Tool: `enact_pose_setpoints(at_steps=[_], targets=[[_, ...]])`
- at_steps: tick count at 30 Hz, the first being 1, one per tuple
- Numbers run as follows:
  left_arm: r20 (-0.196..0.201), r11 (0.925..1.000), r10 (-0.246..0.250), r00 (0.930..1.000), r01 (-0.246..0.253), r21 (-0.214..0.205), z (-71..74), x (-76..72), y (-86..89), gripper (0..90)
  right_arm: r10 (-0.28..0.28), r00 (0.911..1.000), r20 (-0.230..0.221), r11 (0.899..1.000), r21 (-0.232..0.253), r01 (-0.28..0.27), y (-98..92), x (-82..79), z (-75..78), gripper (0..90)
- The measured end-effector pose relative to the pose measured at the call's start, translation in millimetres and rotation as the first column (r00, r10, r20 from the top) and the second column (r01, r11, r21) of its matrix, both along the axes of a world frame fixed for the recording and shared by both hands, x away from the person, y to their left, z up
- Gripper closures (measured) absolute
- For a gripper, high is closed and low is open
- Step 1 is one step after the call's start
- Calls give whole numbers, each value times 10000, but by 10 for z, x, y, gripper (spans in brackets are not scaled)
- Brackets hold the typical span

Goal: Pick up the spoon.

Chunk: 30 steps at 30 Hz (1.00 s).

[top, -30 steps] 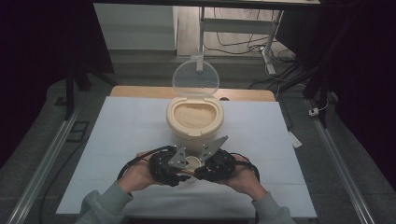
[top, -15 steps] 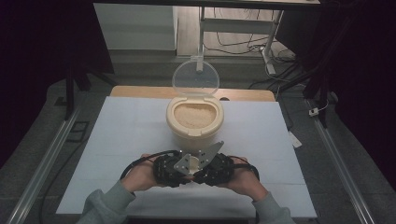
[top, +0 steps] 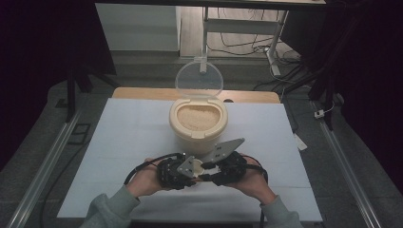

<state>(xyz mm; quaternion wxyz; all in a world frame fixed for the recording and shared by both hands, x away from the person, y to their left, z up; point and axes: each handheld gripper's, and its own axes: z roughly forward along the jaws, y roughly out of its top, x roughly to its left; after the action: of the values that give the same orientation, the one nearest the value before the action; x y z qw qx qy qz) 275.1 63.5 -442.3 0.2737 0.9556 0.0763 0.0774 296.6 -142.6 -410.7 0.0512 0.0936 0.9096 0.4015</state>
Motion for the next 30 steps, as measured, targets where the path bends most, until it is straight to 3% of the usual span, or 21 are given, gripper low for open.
enact_pose_setpoints(at_steps=[2, 4, 6, 10, 11, 12, 13, 14, 15, 16, 17, 18, 19, 21, 24, 30], targets=[[220, 9994, 275, 9994, -270, -238, 17, 5, 22, 787, -946, 9945, 445, 9919, 898, 903, -96, -13, 75, 531], [459, 9968, 608, 9971, -583, -538, 41, 10, 53, 787, -1768, 9823, 611, 9711, 1734, 1640, -183, -40, 137, 495], [636, 9931, 897, 9939, -844, -817, 64, 15, 85, 787, -2452, 9669, 705, 9478, 2269, 2239, -254, -73, 180, 469], [871, 9865, 1260, 9882, -1156, -1161, 87, 15, 124, 787, -3337, 9405, 646, 9057, 2988, 3008, -339, -126, 191, 410], [952, 9841, 1370, 9860, -1246, -1264, 90, 15, 134, 787, -3337, 9405, 646, 9057, 2988, 3008, -339, -126, 191, 410], [1002, 9814, 1490, 9837, -1348, -1363, 94, 15, 143, 787, -3676, 9285, 522, 8861, 3228, 3326, -368, -138, 169, 383], [1031, 9789, 1579, 9821, -1419, -1467, 96, 17, 151, 788, -3822, 9229, 478, 8758, 3373, 3452, -379, -138, 151, 374], [1091, 9762, 1683, 9797, -1502, -1566, 96, 16, 157, 787, -3969, 9169, 423, 8675, 3437, 3597, -390, -142, 134, 367], [1148, 9738, 1770, 9775, -1571, -1642, 98, 16, 165, 787, -3969, 9169, 423, 8675, 3437, 3597, -390, -142, 134, 367], [1213, 9715, 1855, 9751, -1635, -1714, 100, 17, 173, 788, -4184, 9079, 257, 8531, 3542, 3831, -403, -141, 92, 347], [1231, 9691, 1917, 9737, -1680, -1804, 102, 17, 180, 788, -4310, 9022, 168, 8456, 3565, 3973, -407, -143, 68, 342], [1268, 9671, 1970, 9722, -1715, -1879, 103, 15, 184, 788, -4310, 9022, 168, 8456, 3565, 3973, -407, -143, 68, 342], [1300, 9659, 2010, 9709, -1743, -1913, 107, 12, 187, 788, -4529, 8916, 5, 8340, 3536, 4235, -411, -143, 19, 324], [1377, 9626, 2084, 9683, -1782, -2040, 114, 4, 190, 788, -4737, 8805, -178, 8208, 3535, 4488, -412, -136, -21, 312], [1524, 9574, 2198, 9636, -1831, -2233, 125, -11, 194, 788, -4848, 8726, -599, 8047, 3602, 4719, -401, -119, -72, 306], [1642, 9496, 2365, 9577, -1920, -2476, 122, -20, 192, 788, -4712, 8777, -874, 8086, 3546, 4695, -321, -116, -152, 308]])
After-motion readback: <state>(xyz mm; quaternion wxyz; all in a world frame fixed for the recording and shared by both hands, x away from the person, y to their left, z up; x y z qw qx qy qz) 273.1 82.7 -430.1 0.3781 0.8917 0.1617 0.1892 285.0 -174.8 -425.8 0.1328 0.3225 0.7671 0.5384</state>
